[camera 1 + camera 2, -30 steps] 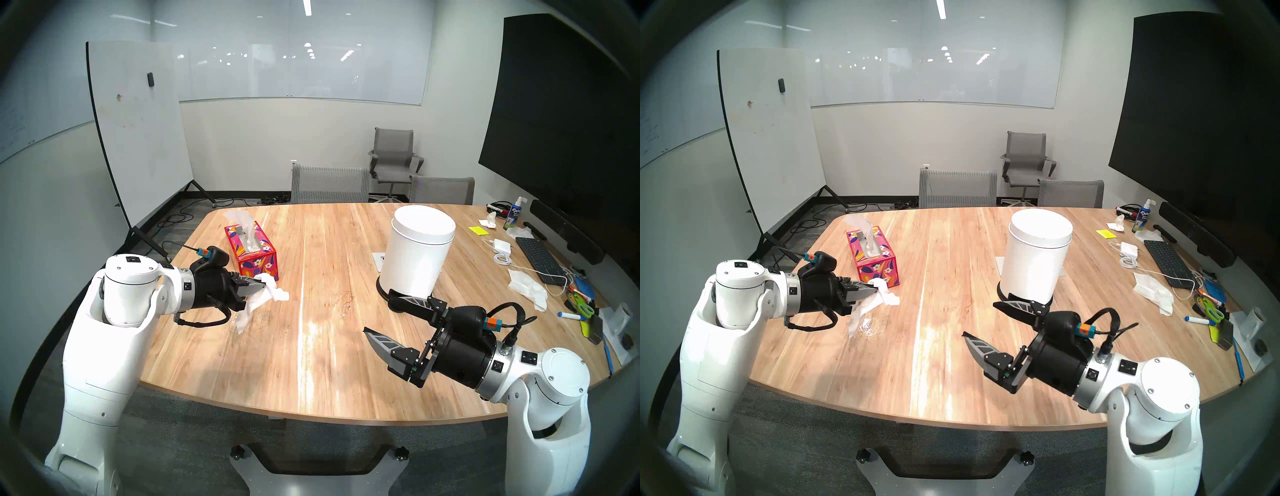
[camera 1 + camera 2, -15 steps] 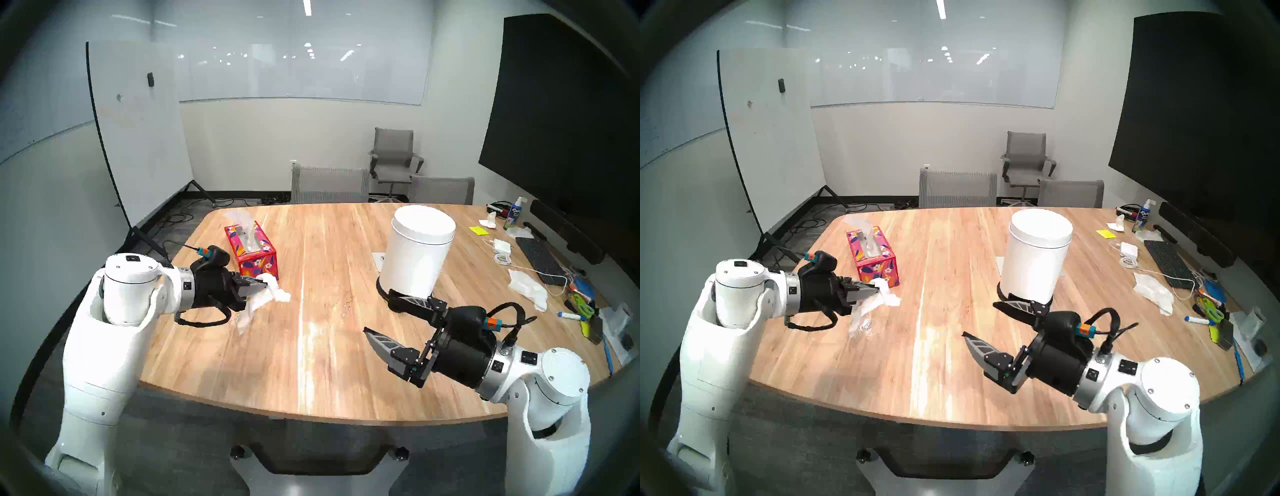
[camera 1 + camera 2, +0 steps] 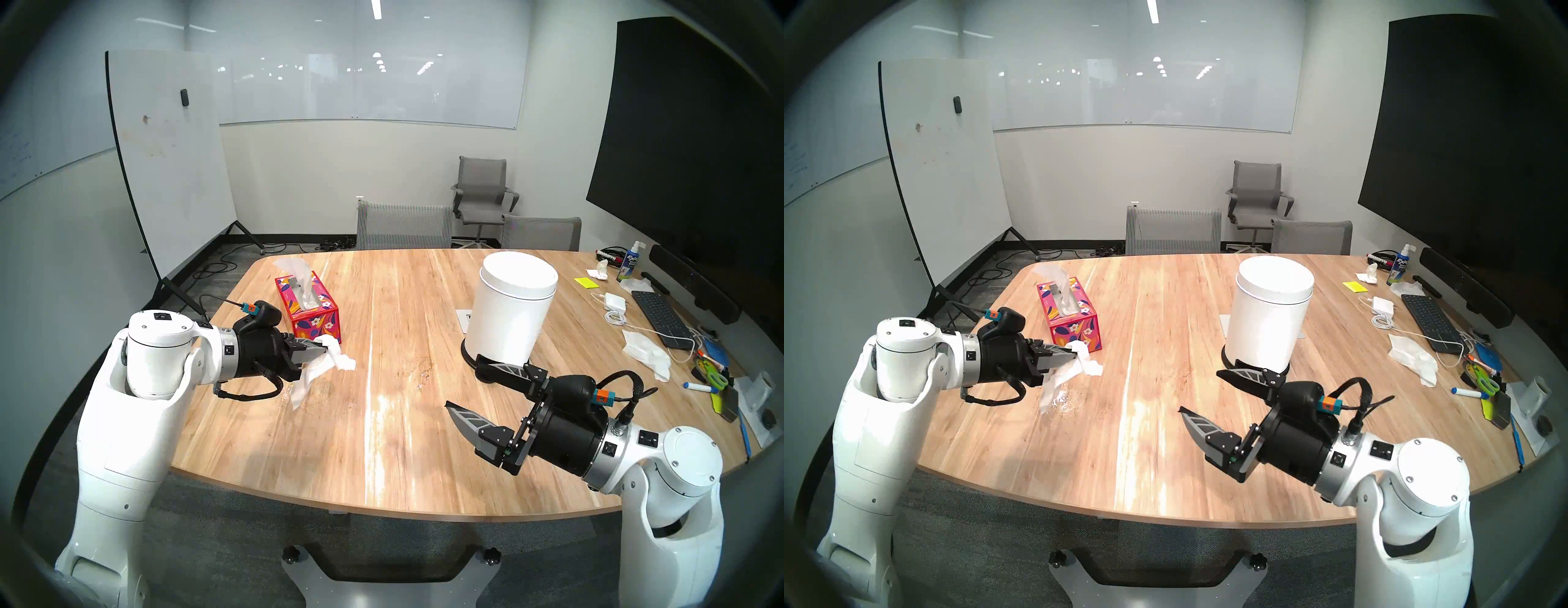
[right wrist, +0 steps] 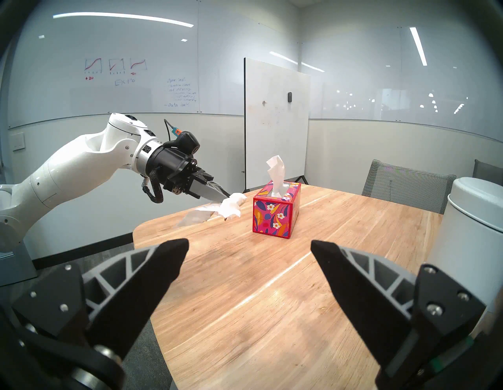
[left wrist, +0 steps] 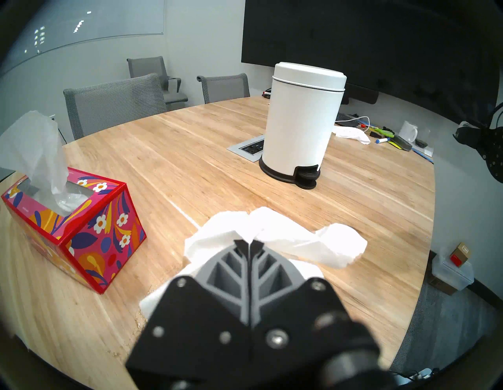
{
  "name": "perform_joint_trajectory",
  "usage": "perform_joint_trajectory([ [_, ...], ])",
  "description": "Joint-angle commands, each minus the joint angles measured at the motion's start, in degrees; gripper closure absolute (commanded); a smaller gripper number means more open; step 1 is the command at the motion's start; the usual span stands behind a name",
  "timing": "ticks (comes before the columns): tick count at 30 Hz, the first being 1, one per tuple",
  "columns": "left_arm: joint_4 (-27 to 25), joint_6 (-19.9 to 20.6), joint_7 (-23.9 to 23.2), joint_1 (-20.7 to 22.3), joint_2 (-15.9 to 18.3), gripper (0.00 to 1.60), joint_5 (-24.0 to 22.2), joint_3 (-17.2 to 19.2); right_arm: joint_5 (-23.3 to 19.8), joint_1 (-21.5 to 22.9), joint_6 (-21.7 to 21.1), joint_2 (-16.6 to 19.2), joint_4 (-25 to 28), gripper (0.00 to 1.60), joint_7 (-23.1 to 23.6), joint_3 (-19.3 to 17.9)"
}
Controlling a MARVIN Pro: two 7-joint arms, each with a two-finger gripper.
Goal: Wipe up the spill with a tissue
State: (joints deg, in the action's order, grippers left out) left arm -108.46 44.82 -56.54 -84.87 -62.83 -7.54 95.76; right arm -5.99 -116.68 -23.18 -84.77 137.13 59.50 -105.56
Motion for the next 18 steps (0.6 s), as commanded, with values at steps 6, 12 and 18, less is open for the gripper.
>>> perform_joint_trajectory([
  [6,-0.6,0.0,0.2,0.5,-0.1,1.60,0.0,0.3,-0.2,0.1,0.0,0.1,0.9,0.00,0.1,-0.2],
  [12,-0.6,0.0,0.2,0.5,-0.1,1.60,0.1,0.3,-0.2,0.1,0.0,0.1,0.9,0.00,0.1,-0.2],
  [18,-0.6,0.0,0.2,0.5,-0.1,1.60,0.0,0.3,-0.2,0.1,0.0,0.1,0.9,0.00,0.1,-0.2],
])
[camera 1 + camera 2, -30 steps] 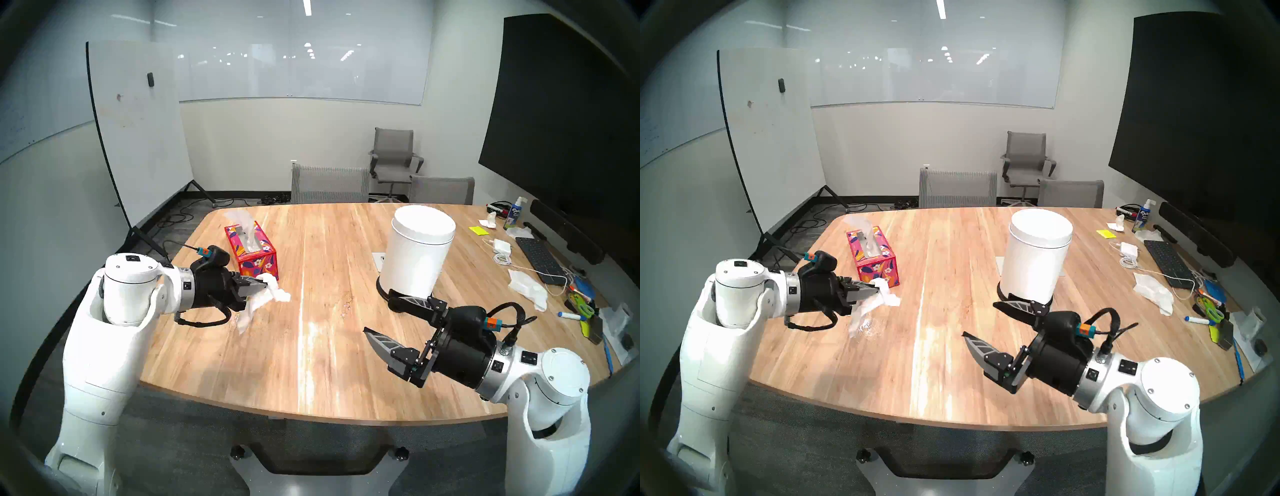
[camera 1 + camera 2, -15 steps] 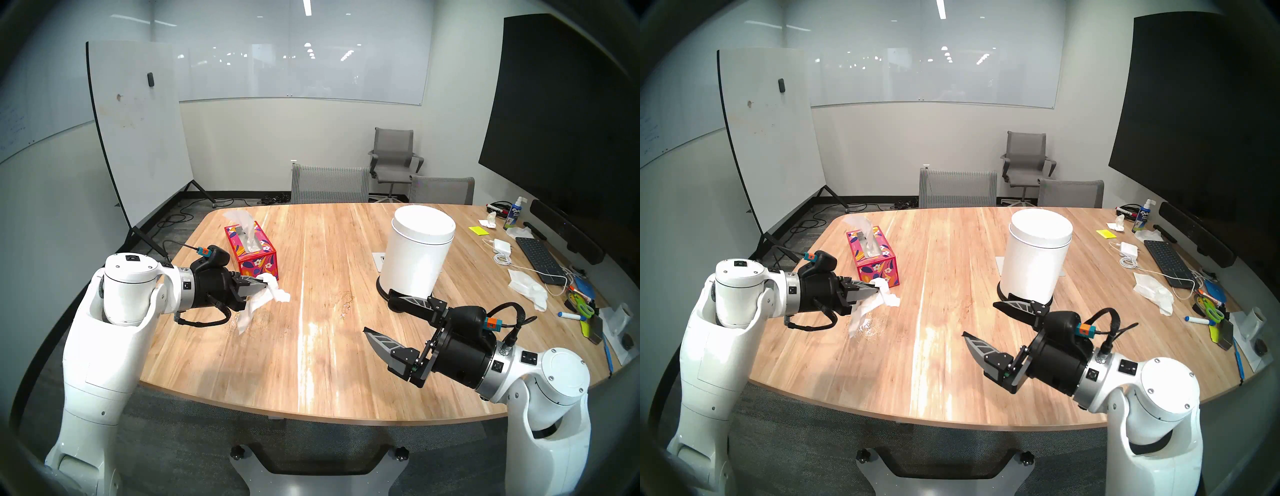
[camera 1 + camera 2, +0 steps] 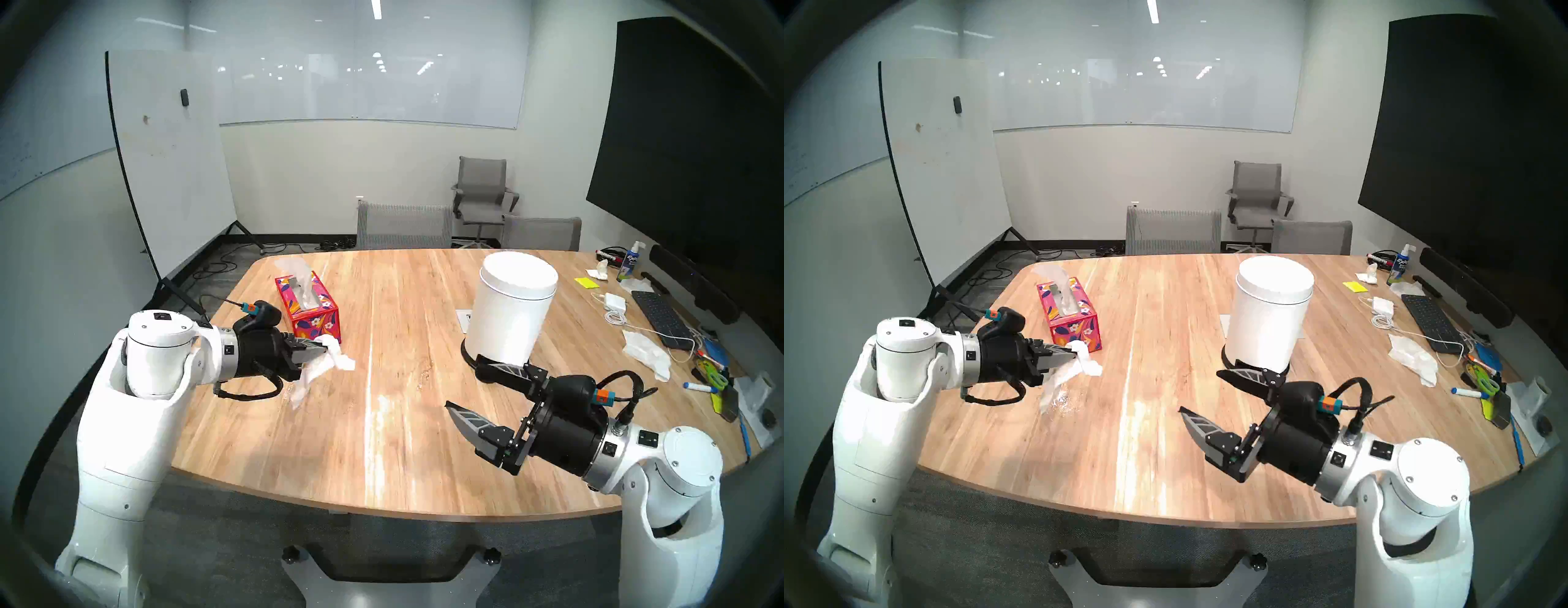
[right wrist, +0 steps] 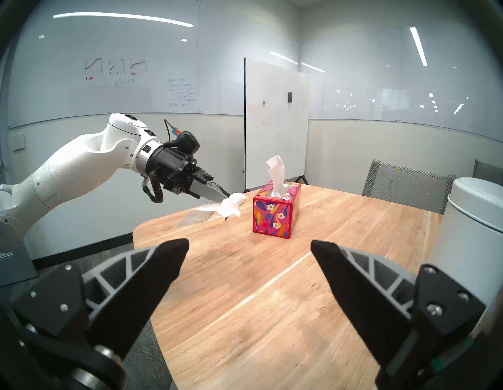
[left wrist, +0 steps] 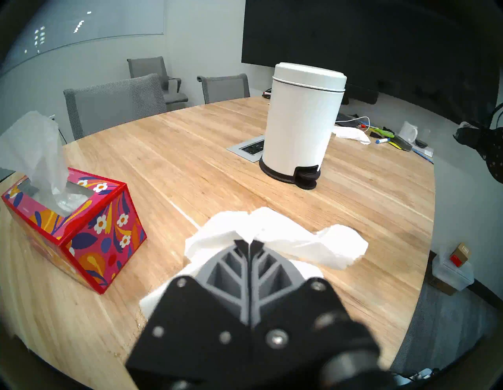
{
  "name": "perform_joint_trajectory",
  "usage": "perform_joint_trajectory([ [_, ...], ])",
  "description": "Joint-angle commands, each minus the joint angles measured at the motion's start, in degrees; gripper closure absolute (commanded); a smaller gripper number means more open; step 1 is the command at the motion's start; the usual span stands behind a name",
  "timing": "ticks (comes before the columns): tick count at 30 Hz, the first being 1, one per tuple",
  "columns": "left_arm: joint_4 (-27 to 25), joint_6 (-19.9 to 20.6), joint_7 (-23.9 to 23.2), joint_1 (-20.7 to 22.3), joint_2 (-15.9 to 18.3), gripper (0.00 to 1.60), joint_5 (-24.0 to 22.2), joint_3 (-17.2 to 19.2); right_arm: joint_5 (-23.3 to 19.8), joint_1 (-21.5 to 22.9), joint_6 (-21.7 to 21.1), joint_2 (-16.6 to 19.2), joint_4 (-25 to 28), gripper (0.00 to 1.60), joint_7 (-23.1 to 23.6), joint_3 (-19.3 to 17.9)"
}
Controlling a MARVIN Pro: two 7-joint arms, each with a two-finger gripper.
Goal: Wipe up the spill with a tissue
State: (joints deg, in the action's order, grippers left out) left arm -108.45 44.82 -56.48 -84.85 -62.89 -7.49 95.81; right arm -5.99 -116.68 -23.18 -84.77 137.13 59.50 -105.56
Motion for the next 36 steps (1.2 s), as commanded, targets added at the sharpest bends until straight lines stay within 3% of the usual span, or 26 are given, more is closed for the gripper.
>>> perform_joint_trajectory([
  [1,-0.6,0.1,0.2,0.5,0.0,1.60,0.0,0.3,-0.2,0.1,0.0,0.1,0.9,0.00,0.1,-0.1],
  [13,-0.6,0.0,0.2,0.5,0.0,1.60,0.0,0.3,3.2,-0.1,2.3,0.6,-1.6,0.00,-1.0,0.4],
  [21,-0.6,0.0,0.2,0.5,0.0,1.60,0.0,0.3,4.8,3.9,1.5,0.2,-5.0,0.00,-3.1,1.4],
  [36,-0.6,0.0,0.2,0.5,0.0,1.60,0.0,0.3,10.0,9.7,-0.3,-2.7,-11.3,0.00,-11.5,3.5],
])
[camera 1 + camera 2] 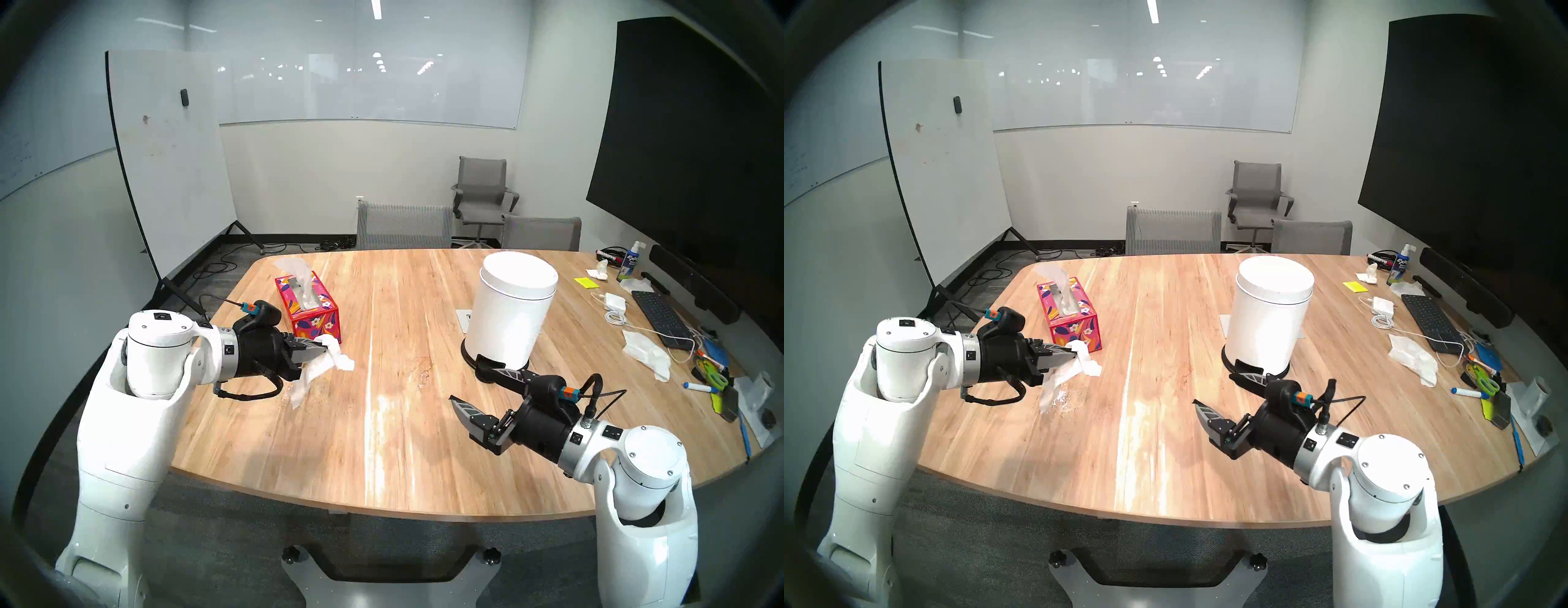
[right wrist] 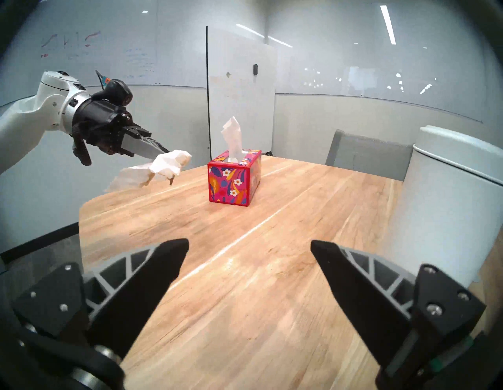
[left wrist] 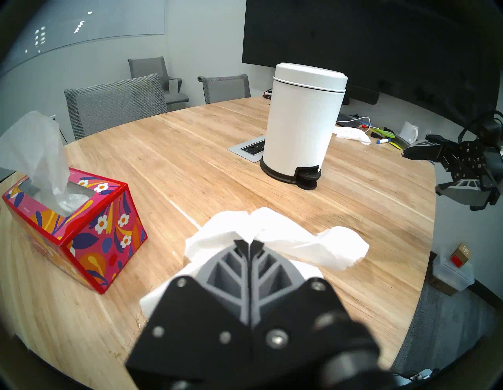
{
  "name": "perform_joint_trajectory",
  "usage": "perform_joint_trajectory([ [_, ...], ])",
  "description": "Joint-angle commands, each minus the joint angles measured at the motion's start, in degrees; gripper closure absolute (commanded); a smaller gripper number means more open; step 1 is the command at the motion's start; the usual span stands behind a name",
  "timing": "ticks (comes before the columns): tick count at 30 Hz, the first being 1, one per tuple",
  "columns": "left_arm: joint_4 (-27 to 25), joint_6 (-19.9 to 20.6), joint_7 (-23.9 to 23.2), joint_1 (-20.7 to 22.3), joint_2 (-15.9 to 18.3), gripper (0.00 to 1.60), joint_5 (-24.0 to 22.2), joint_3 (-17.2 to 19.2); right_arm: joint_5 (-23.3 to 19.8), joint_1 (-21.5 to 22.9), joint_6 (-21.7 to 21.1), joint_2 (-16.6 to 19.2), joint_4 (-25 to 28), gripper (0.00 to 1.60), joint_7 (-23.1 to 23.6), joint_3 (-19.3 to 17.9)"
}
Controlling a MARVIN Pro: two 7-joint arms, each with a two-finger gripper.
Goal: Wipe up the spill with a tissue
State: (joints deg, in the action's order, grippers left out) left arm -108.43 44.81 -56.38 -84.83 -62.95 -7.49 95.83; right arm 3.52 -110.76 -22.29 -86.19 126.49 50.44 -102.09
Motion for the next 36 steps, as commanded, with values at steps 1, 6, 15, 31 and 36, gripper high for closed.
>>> perform_joint_trajectory([
  [1,-0.7,0.0,0.1,0.5,0.1,1.60,0.0,0.2,0.5,4.1,-1.3,-1.2,-0.9,0.00,-2.5,-0.1],
  [6,-0.7,0.0,0.1,0.5,0.1,1.60,0.0,0.2,0.6,5.4,-3.3,-2.0,-1.8,0.00,-3.6,-0.8],
  [15,-0.7,0.1,0.1,0.5,0.1,1.60,0.0,0.2,0.5,7.9,-5.8,-2.2,-4.2,0.00,-4.4,-1.4],
  [31,-0.7,0.0,0.1,0.5,0.1,1.60,0.0,0.2,2.0,13.1,-7.1,-1.5,-11.8,1.40,-6.8,-0.2],
  [36,-0.7,0.0,0.1,0.5,0.1,1.60,0.0,0.2,2.6,15.3,-6.6,-0.7,-14.9,1.60,-7.5,-0.2],
])
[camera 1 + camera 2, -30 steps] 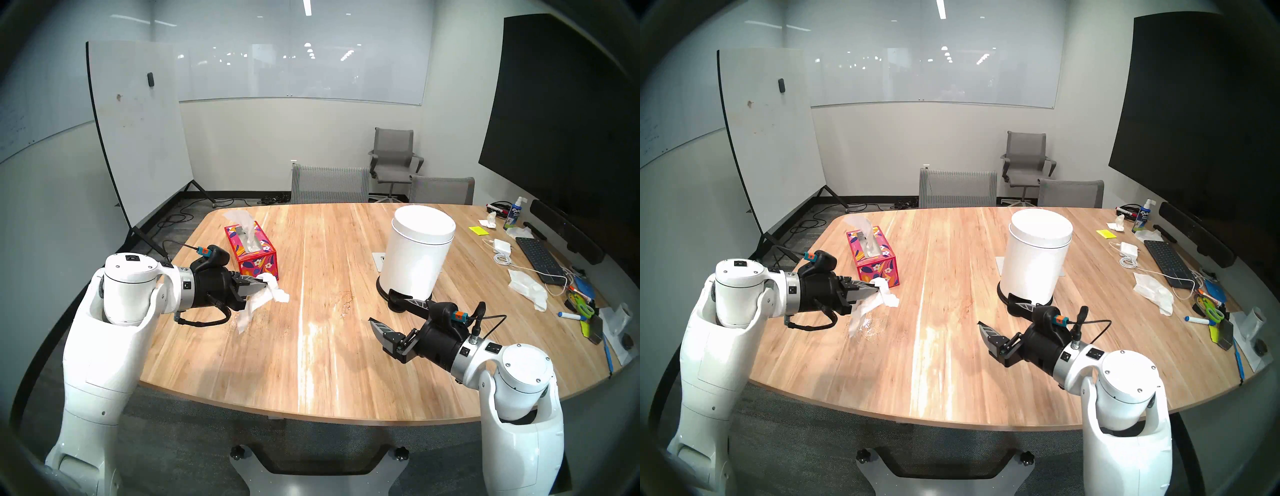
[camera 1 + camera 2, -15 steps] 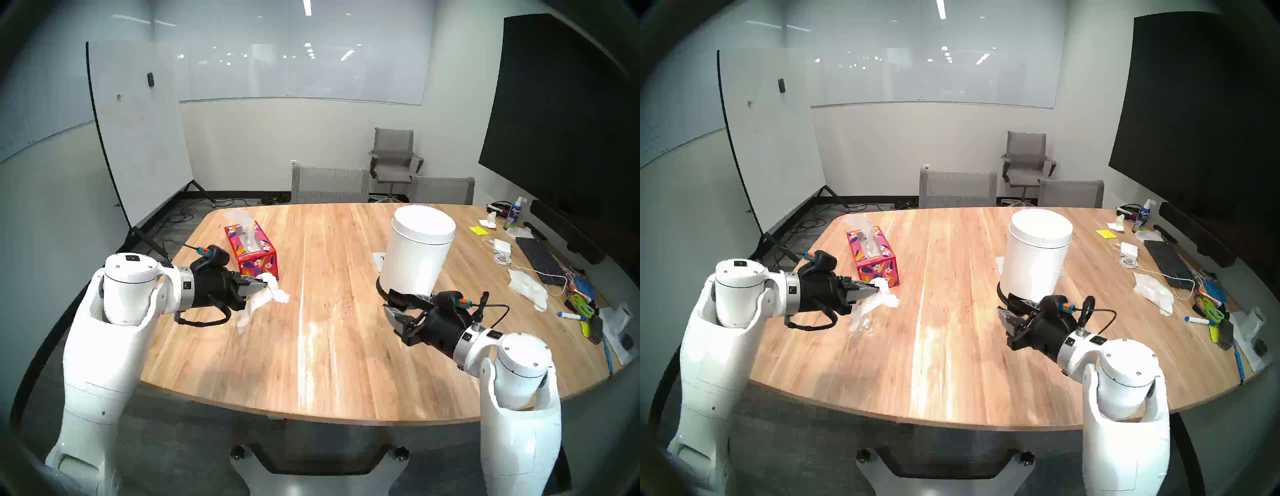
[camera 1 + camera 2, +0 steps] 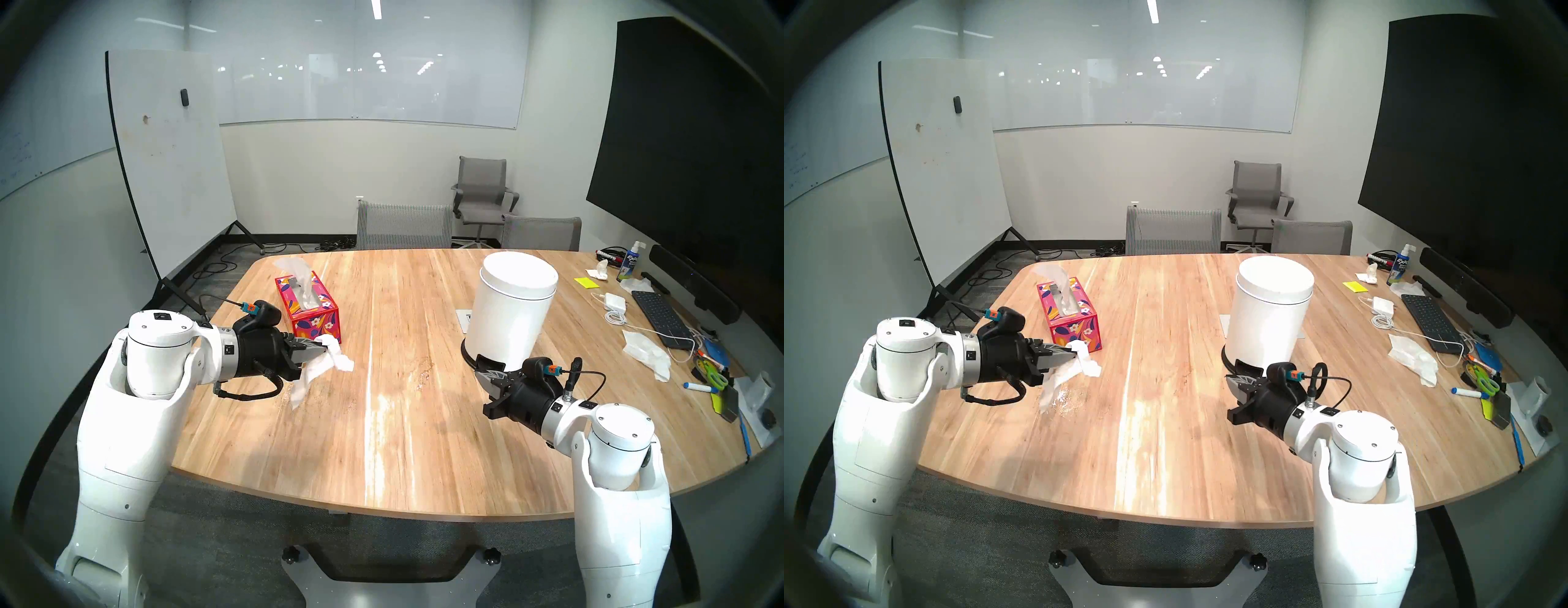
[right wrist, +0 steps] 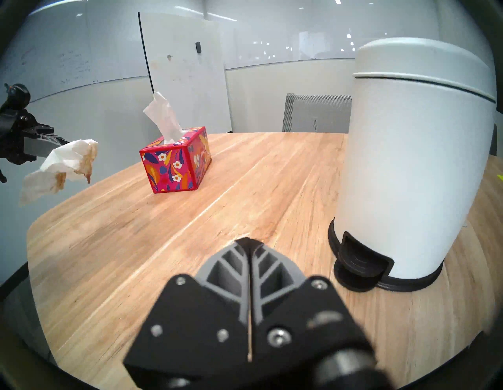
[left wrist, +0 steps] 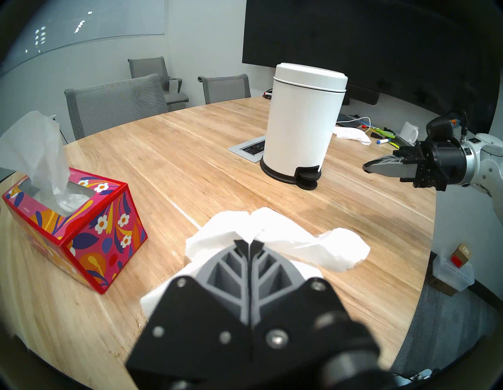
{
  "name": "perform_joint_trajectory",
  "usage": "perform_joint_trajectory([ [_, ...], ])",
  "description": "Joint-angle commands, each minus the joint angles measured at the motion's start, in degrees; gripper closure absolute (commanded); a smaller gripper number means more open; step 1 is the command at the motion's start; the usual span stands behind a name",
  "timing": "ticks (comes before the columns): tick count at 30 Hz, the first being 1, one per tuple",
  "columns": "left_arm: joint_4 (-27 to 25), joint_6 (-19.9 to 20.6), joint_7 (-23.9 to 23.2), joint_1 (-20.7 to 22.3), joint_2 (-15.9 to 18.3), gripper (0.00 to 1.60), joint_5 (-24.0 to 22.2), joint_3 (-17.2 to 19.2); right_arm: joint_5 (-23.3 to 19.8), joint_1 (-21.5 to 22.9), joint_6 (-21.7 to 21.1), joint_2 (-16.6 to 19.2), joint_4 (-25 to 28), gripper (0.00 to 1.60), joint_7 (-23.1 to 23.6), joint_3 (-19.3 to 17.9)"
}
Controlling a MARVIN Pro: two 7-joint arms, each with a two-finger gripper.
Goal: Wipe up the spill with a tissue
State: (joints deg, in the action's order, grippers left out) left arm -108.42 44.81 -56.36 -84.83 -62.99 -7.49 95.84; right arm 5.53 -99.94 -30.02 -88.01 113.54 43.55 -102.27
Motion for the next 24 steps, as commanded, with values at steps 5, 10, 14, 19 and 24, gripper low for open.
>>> perform_joint_trajectory([
  [5,-0.7,0.0,0.0,0.5,0.1,1.60,0.0,0.2,1.2,6.1,1.3,1.6,-3.9,1.60,-1.2,-0.1],
  [10,-0.7,0.0,0.0,0.5,0.1,1.60,0.0,0.2,1.9,7.1,0.9,1.9,-4.4,1.60,-1.6,0.0],
  [14,-0.7,0.0,0.0,0.5,0.1,1.60,0.0,0.2,2.1,7.5,0.8,1.9,-4.6,1.60,-1.9,0.1],
  [19,-0.7,0.0,0.0,0.5,0.1,1.60,0.0,0.2,3.1,8.6,-0.8,1.8,-5.6,1.60,-2.9,0.5],
  [24,-0.7,0.1,0.0,0.5,0.1,1.60,0.0,0.2,3.7,9.9,-2.2,1.7,-6.8,1.60,-3.8,0.9],
])
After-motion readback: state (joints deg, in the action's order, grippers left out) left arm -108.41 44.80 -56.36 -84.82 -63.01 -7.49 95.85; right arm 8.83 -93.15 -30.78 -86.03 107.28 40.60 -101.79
